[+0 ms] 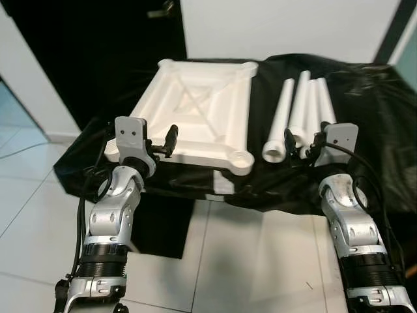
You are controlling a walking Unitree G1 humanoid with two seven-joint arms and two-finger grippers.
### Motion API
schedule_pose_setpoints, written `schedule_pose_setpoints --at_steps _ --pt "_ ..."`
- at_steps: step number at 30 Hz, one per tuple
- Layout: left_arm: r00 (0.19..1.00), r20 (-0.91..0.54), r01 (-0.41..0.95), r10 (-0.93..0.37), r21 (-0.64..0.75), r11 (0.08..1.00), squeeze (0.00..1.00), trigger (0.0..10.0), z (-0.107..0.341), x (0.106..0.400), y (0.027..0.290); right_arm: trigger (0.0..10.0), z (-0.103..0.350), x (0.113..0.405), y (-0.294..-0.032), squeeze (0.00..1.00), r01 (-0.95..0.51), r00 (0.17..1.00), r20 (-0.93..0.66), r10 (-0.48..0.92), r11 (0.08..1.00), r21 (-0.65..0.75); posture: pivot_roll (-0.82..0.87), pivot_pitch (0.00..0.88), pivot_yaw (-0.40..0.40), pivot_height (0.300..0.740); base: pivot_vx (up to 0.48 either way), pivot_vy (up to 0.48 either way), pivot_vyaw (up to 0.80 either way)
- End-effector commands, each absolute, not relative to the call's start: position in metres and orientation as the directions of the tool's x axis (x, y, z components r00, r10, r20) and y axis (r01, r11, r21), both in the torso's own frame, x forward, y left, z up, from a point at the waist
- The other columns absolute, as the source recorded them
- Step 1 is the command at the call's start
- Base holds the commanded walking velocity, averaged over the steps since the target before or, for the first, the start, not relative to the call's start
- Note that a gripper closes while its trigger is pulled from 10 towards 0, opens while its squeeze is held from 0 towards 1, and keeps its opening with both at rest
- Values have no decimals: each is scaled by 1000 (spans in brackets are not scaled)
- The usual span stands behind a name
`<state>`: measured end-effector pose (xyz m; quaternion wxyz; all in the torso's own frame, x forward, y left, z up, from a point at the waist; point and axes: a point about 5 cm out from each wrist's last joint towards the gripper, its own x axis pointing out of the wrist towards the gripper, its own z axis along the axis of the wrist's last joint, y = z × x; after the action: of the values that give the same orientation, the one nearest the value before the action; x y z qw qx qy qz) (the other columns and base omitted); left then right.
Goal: Building children table
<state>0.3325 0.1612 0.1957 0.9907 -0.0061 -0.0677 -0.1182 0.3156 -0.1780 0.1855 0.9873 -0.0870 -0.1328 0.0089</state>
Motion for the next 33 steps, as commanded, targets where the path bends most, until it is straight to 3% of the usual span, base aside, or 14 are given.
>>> schedule_pose_setpoints --at_steps 1,28,33 --pt "953 122 278 -277 5 960 0 10000 193 332 157 10000 185 315 -182 0 11 967 252 36 983 -183 -2 0 31 740 300 0 0" --pt "954 118 278 -275 -6 961 0 10000 192 331 156 10000 186 314 -184 0 16 967 252 35 981 -196 -6 0 23 740 298 0 0" --pt "946 144 297 -291 -21 955 0 10000 194 330 154 10000 187 314 -184 0 13 966 257 38 981 -195 -7 0 24 740 0 0 0"
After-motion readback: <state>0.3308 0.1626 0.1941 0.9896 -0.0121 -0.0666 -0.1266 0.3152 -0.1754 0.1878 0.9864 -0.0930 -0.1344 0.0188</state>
